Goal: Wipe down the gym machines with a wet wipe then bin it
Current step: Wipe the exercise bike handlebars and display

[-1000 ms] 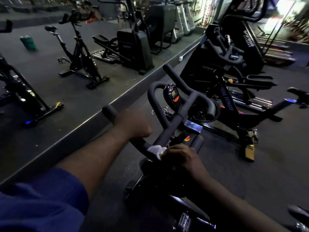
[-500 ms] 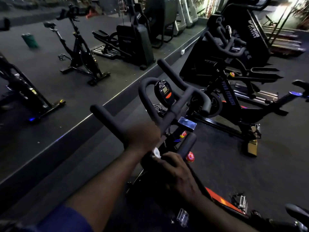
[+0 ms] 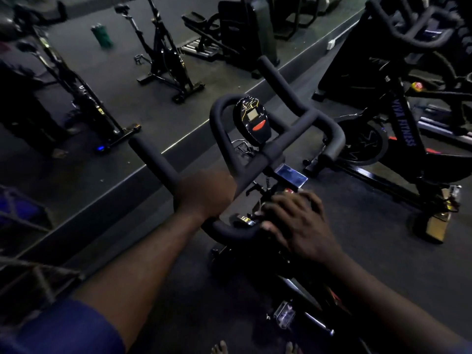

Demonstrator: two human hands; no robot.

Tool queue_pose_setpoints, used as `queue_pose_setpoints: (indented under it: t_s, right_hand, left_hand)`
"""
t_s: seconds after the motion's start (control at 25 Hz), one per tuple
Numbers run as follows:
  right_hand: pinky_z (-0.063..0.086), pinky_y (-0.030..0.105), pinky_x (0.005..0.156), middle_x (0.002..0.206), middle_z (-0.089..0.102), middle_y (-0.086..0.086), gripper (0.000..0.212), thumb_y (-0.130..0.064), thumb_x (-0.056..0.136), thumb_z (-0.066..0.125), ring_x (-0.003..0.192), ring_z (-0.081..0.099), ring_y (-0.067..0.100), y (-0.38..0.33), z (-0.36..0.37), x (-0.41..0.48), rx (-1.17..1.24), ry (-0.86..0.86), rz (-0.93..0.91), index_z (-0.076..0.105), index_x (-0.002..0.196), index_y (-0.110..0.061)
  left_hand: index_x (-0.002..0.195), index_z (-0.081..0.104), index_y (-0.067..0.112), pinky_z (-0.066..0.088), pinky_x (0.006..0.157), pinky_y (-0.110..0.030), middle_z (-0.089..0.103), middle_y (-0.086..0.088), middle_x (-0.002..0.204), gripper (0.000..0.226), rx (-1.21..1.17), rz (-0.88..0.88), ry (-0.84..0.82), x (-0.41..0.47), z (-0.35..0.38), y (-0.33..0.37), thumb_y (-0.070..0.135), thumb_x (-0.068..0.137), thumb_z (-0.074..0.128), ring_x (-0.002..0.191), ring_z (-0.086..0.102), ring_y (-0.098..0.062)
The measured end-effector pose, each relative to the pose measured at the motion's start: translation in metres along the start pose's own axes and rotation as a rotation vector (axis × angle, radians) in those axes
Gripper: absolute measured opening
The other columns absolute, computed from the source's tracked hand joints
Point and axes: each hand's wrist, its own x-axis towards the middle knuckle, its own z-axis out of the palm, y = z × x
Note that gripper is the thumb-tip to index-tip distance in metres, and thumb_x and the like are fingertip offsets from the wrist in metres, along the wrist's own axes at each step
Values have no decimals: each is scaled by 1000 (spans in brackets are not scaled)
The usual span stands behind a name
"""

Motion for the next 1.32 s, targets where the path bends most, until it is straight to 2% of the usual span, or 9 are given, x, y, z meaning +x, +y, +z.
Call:
queue_pose_setpoints:
  t_s: [0.16, 0.36, 0.48, 0.64, 0.76, 0.88, 1.04, 1.16, 1.32]
  right_hand:
    - [46, 35, 72, 84, 58, -5, 34, -43, 111, 36, 76, 57, 15, 13, 2, 34, 425, 1, 370, 54, 86, -29]
    - [48, 32, 68, 85, 64, 15, 44, -32, 113, 40, 83, 61, 28, -11, 4, 11, 991, 135, 1072, 62, 85, -7]
    - [54, 37, 83, 102, 75, -1, 33, -35, 112, 42, 93, 67, 17, -43, 10, -23, 754, 259, 942, 71, 108, -18]
    - [31, -3, 96, 142, 50, -21, 52, -31, 110, 46, 124, 50, -3, -53, 30, -26, 715, 299, 882, 35, 160, -38]
    - [40, 18, 111, 156, 51, -1, 66, -19, 99, 60, 138, 53, 14, -55, 35, -32, 1032, 384, 719, 37, 160, -32]
    - [31, 28, 123, 160, 45, 1, 65, -24, 87, 55, 151, 40, 22, -26, 7, -17, 704, 224, 391, 52, 152, -15]
    - [54, 44, 86, 101, 71, 8, 41, -42, 93, 48, 96, 67, 29, -6, -12, 33, 304, -81, 126, 74, 108, -13]
    - [52, 44, 73, 78, 70, 14, 38, -27, 92, 40, 76, 63, 25, -2, 0, 61, 376, -21, 458, 72, 82, -8]
    - [53, 29, 60, 71, 70, 8, 23, -3, 94, 50, 67, 62, 18, -30, 22, 59, 1305, 574, 1320, 72, 92, 1]
  left_hand:
    - [99, 76, 20, 52, 75, -38, 75, -17, 97, 42, -9, -27, 31, -1, 3, 2, 49, 98, 46, 90, 71, -40]
    - [99, 76, 20, 52, 78, -37, 75, -17, 98, 39, -54, -45, 52, -7, -1, 5, 48, 97, 48, 93, 71, -40]
    - [100, 77, 21, 51, 77, -36, 75, -16, 97, 40, -52, -54, 65, -5, -2, 5, 49, 96, 49, 93, 72, -39]
    - [100, 76, 20, 46, 73, -34, 76, -15, 97, 40, -33, -18, 67, -5, -1, 2, 49, 98, 48, 91, 71, -38]
    - [99, 76, 18, 42, 70, -35, 76, -15, 96, 41, -33, 12, 69, -5, 0, -2, 48, 98, 48, 90, 72, -38]
    - [101, 76, 18, 49, 74, -36, 76, -16, 98, 43, -34, 24, 61, -4, 1, -3, 48, 99, 46, 91, 72, -38]
    - [107, 76, 16, 49, 76, -36, 75, -17, 102, 47, -58, 46, 29, -3, -1, -6, 48, 99, 42, 94, 73, -39]
    - [108, 76, 12, 52, 82, -38, 75, -20, 106, 50, -74, 63, 4, -4, -5, -6, 45, 99, 40, 97, 73, -39]
    - [107, 77, 11, 53, 83, -40, 75, -19, 106, 48, -104, 108, -10, -10, -6, -11, 42, 101, 41, 99, 73, -40]
